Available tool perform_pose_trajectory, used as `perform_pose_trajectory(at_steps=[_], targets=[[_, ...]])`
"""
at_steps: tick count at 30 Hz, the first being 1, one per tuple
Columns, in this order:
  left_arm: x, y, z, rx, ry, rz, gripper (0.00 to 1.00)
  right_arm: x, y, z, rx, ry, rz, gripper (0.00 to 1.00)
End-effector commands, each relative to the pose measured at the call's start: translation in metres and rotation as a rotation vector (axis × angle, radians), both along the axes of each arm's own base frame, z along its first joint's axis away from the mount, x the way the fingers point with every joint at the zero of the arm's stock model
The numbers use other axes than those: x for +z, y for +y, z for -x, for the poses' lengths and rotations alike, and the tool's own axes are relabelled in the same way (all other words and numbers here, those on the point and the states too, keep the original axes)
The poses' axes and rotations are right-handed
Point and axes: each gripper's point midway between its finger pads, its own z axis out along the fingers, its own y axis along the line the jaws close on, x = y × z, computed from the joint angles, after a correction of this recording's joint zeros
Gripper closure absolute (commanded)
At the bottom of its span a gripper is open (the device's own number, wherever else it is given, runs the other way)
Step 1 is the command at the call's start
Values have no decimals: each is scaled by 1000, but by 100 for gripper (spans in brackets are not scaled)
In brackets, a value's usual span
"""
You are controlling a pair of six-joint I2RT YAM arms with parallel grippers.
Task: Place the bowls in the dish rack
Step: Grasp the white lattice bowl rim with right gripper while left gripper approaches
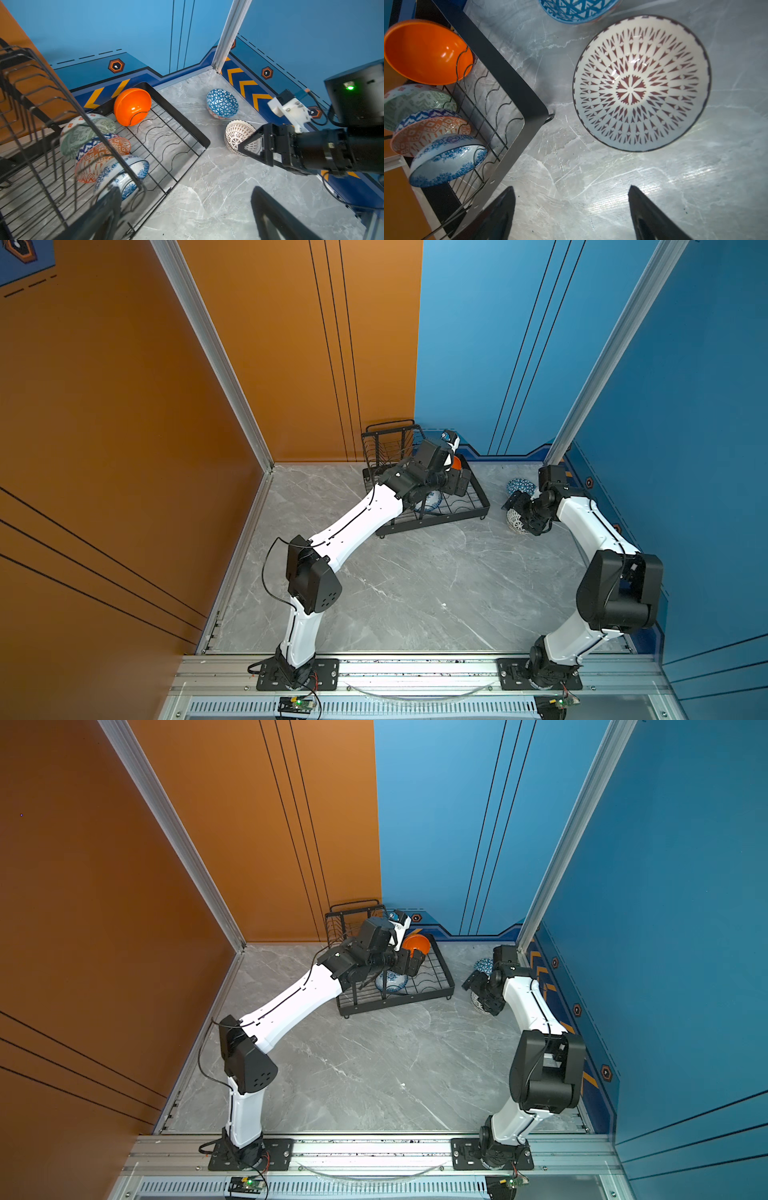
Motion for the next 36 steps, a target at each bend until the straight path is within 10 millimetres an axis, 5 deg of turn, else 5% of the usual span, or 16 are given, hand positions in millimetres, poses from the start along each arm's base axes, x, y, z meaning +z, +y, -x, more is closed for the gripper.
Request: perform_pose_trajectory(at_steps=[1, 15, 36], targets=[[-7, -11, 9, -50, -1, -35, 2, -12, -4, -3, 44, 36, 50, 18], [3, -24, 37, -169, -124, -147, 2, -32, -19, -26, 102, 80, 128, 34], [-3, -28, 56, -193, -134, -188, 2, -76, -13, -16, 222, 237, 162, 64]])
